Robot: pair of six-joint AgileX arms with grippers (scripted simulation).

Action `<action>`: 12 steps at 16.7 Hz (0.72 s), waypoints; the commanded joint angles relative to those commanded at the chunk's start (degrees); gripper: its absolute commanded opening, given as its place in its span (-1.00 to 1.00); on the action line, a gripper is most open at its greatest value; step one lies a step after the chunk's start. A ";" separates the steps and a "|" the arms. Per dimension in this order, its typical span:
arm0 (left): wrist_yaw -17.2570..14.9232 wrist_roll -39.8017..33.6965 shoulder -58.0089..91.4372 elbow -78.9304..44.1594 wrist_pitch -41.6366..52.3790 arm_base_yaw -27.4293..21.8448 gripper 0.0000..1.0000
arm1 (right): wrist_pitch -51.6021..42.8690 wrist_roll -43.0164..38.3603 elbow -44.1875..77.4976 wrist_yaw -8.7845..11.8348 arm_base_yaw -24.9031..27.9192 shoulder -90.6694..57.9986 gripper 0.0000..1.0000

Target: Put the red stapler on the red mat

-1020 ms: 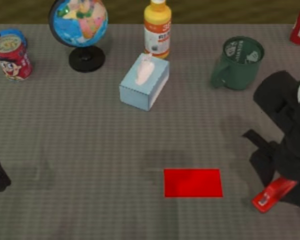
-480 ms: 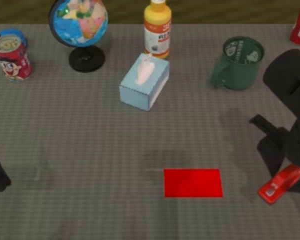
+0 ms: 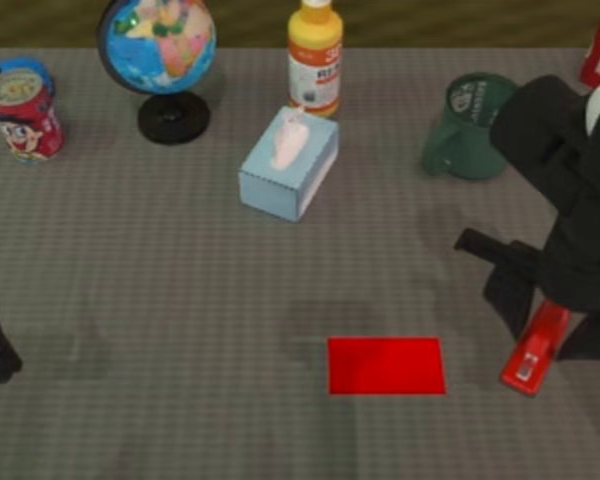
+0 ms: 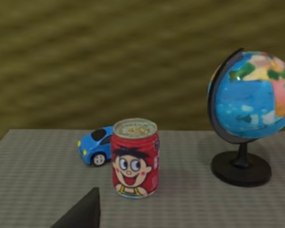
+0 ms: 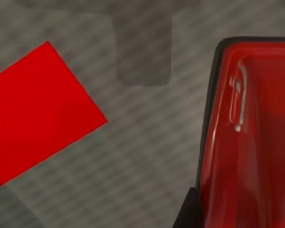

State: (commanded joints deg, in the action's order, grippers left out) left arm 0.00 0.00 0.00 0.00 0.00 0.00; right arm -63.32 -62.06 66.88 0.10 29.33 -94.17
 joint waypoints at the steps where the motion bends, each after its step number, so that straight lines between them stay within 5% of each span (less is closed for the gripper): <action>1: 0.00 0.00 0.00 0.00 0.00 0.00 1.00 | -0.65 4.31 1.59 0.01 0.55 -1.31 -1.00; 12: 0.00 0.00 0.00 0.00 0.00 0.00 1.00 | -8.18 72.89 19.18 0.35 7.44 -16.59 -1.00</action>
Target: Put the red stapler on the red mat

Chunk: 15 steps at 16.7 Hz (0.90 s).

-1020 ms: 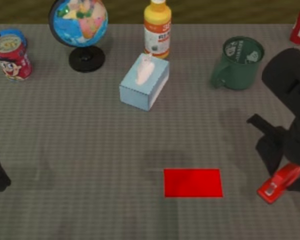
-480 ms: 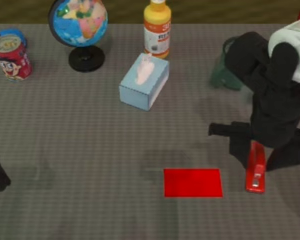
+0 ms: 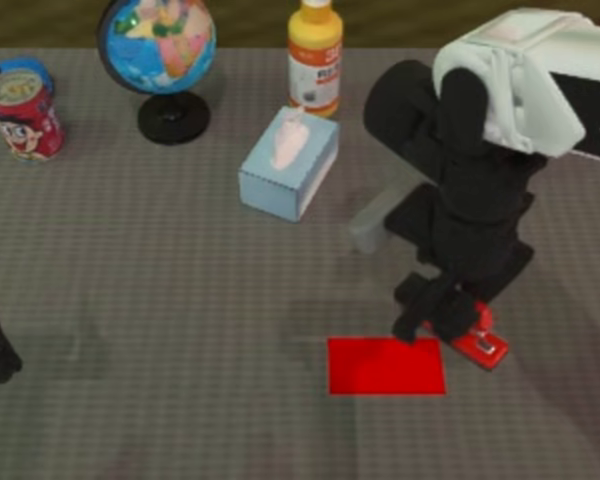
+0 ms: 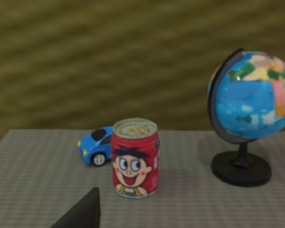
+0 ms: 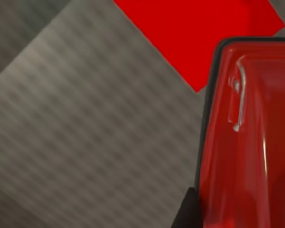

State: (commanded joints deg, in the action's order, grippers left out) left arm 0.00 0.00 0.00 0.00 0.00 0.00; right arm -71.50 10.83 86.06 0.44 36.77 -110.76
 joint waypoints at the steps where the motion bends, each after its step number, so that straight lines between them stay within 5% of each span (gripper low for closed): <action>1: 0.00 0.00 0.00 0.00 0.00 0.00 1.00 | -0.39 6.47 1.47 0.02 0.57 -0.99 -1.00; 8: 0.00 0.00 0.00 0.00 0.00 0.00 1.00 | -0.63 35.99 8.89 -0.03 3.03 -3.87 -1.00; 15: 0.00 0.00 0.00 0.00 0.00 0.00 1.00 | -0.41 39.51 9.96 -0.07 3.33 -3.97 -1.00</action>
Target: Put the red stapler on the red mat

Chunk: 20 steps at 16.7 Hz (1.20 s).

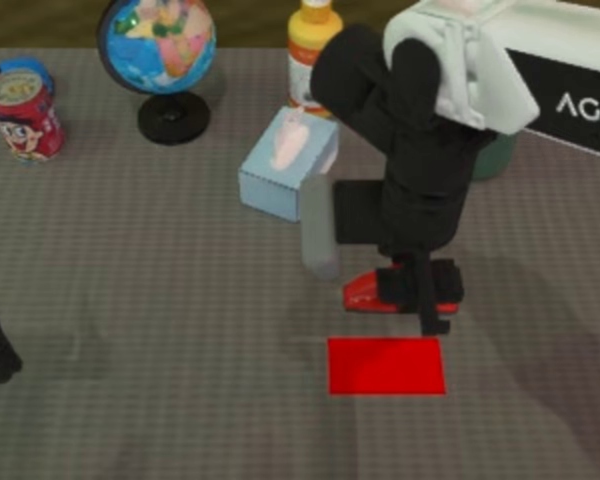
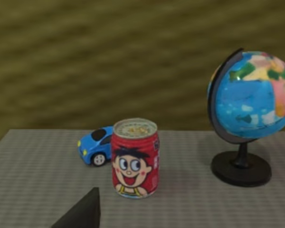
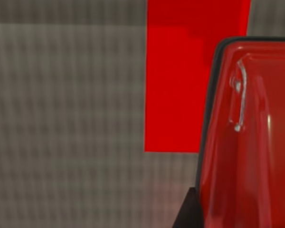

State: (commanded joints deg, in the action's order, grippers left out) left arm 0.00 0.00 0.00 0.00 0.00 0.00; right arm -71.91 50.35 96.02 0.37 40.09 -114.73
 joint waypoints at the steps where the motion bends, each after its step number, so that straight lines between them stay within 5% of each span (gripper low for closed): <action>1: 0.00 0.00 0.00 0.00 0.00 0.00 1.00 | -0.01 -0.16 -0.18 0.01 -0.32 0.22 -1.00; 11: 0.00 0.00 0.00 0.00 0.00 0.00 1.00 | 18.64 -0.59 -13.40 0.00 0.32 -5.04 -1.00; 17: 0.00 0.00 0.00 0.00 0.00 0.00 1.00 | 20.71 -0.56 -14.98 -0.04 0.48 -5.73 -1.00; 20: 0.00 0.00 0.00 0.00 0.00 0.00 1.00 | 20.71 -0.56 -14.98 -0.04 0.48 -5.73 -0.55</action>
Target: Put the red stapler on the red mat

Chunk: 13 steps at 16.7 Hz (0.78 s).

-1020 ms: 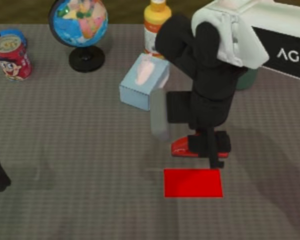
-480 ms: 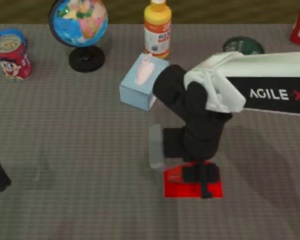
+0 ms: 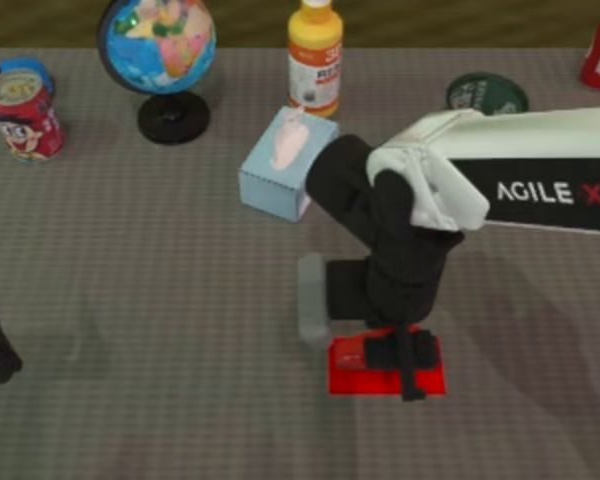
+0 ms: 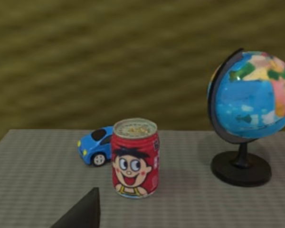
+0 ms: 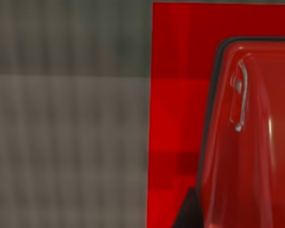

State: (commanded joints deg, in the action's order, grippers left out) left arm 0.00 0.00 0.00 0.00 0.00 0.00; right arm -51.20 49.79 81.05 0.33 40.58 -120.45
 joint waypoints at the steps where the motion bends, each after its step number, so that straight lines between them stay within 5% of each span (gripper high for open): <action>1: 0.00 0.00 0.00 0.00 0.00 0.00 1.00 | 0.00 0.00 0.00 0.00 0.00 0.00 -0.40; 10: 0.00 0.00 0.00 0.00 0.00 0.00 1.00 | 0.00 0.00 0.00 0.00 0.00 0.00 0.96; 13: 0.00 0.00 0.00 0.00 0.00 0.00 1.00 | 0.00 0.00 0.00 0.00 0.00 0.00 1.00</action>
State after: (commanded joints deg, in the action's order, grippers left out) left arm 0.00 0.00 0.00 0.00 0.00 0.00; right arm -51.20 49.79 81.05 0.33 40.58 -120.45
